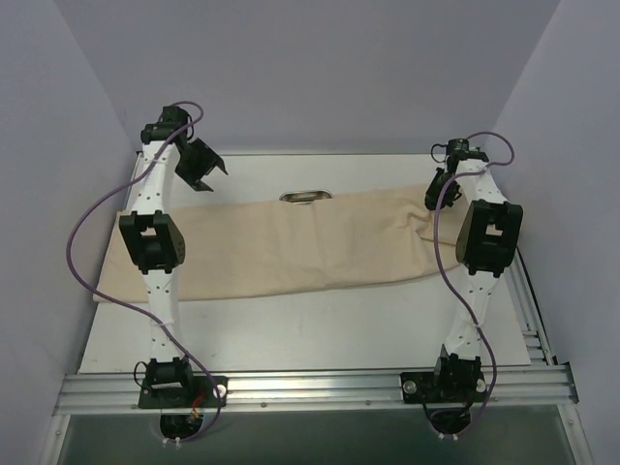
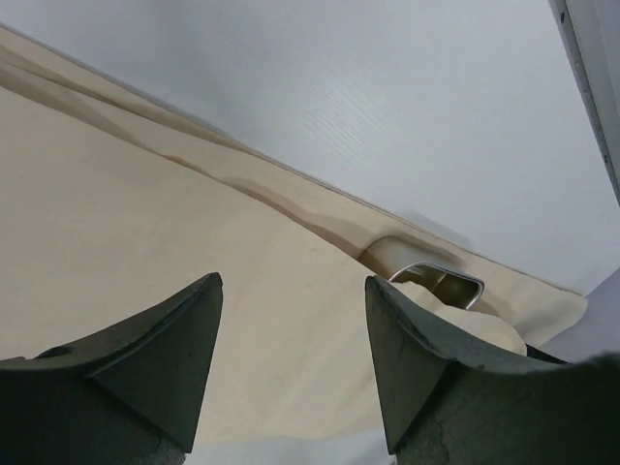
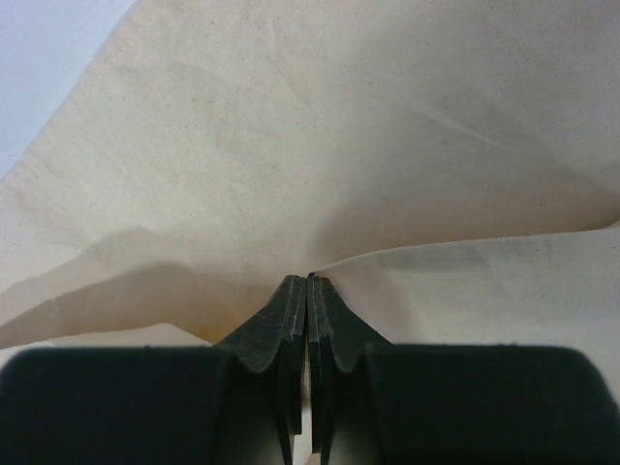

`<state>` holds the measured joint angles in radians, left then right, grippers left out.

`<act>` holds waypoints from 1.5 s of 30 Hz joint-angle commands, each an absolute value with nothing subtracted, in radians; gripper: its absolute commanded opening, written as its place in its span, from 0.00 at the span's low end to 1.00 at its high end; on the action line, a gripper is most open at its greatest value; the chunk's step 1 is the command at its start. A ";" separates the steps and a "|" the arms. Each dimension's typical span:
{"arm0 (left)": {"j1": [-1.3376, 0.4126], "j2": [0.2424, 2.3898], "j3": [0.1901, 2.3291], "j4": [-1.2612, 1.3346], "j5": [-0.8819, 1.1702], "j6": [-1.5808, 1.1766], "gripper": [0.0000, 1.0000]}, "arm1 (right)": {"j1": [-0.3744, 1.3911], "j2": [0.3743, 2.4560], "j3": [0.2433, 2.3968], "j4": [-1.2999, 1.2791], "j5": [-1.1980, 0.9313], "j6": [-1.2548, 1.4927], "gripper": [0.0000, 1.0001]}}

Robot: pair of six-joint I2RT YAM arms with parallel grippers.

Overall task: Open and lay out the surgical kit
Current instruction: Open the surgical kit at the center of the board.

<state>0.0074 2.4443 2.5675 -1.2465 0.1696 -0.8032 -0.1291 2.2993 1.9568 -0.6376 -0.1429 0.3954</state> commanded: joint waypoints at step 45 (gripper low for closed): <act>-0.146 2.701 2.691 -1.377 0.344 -1.253 0.57 | -0.121 2.074 1.697 -0.508 -0.176 0.396 0.01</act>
<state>-0.1505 2.6843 2.6492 -1.3258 0.3241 -1.2282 -0.1280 2.1464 1.7069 -0.4889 -0.1696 0.3950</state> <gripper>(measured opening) 0.574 0.032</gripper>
